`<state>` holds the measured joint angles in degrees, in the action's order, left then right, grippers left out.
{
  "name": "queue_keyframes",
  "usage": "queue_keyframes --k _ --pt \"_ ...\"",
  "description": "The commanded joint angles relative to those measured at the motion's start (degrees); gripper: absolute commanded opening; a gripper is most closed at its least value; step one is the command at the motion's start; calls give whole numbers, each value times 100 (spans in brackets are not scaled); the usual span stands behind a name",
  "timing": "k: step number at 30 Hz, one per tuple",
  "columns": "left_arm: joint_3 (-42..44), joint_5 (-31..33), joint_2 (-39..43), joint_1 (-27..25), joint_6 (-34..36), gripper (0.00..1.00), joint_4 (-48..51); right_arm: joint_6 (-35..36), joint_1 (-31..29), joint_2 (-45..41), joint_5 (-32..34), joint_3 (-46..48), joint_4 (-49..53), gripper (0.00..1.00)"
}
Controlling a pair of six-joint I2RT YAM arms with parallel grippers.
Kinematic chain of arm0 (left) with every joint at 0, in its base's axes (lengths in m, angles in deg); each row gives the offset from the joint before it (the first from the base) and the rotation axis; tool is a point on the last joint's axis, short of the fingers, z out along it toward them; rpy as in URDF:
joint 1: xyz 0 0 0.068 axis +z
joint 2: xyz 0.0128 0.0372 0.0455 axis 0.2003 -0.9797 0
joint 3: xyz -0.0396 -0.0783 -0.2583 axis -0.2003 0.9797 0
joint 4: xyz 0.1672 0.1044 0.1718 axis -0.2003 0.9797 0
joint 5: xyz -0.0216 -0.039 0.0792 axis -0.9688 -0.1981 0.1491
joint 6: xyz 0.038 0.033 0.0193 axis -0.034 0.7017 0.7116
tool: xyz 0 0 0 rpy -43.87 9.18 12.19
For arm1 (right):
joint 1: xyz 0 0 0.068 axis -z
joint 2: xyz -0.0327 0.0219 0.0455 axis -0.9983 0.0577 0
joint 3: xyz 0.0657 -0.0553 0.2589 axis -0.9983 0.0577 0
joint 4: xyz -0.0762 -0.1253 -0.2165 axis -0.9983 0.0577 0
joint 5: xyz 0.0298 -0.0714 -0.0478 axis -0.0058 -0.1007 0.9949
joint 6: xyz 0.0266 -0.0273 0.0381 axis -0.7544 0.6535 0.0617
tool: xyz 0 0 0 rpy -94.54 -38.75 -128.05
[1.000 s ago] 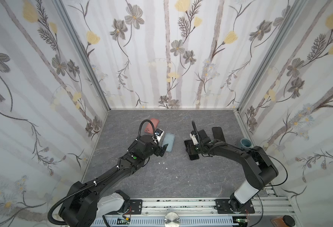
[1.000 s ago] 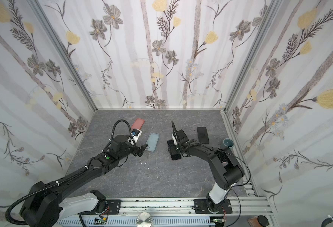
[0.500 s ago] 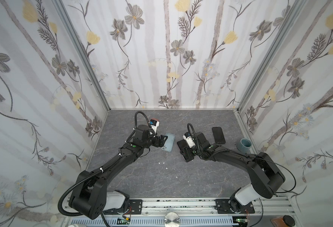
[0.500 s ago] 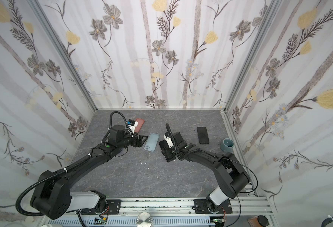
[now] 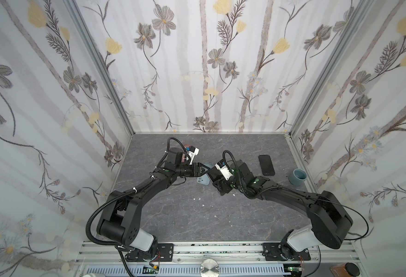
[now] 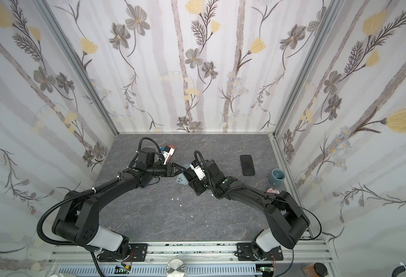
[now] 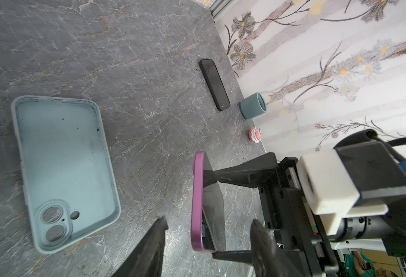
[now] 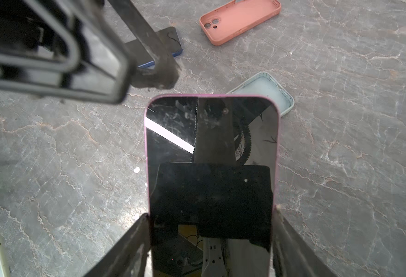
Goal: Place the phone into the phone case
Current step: 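Carry the pink-edged phone toward the light blue case while the left gripper reaches the case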
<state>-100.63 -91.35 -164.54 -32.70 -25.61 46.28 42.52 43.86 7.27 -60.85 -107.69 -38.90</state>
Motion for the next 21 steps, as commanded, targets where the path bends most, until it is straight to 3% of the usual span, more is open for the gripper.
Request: queue_keyframes --k 1,21 --pt "-9 -87 4 8 -119 51 -154 164 -35 42 94 -97 -367 53" --pt "-198 -345 -310 -4 -135 17 123 255 -156 89 251 -189 -387 52"
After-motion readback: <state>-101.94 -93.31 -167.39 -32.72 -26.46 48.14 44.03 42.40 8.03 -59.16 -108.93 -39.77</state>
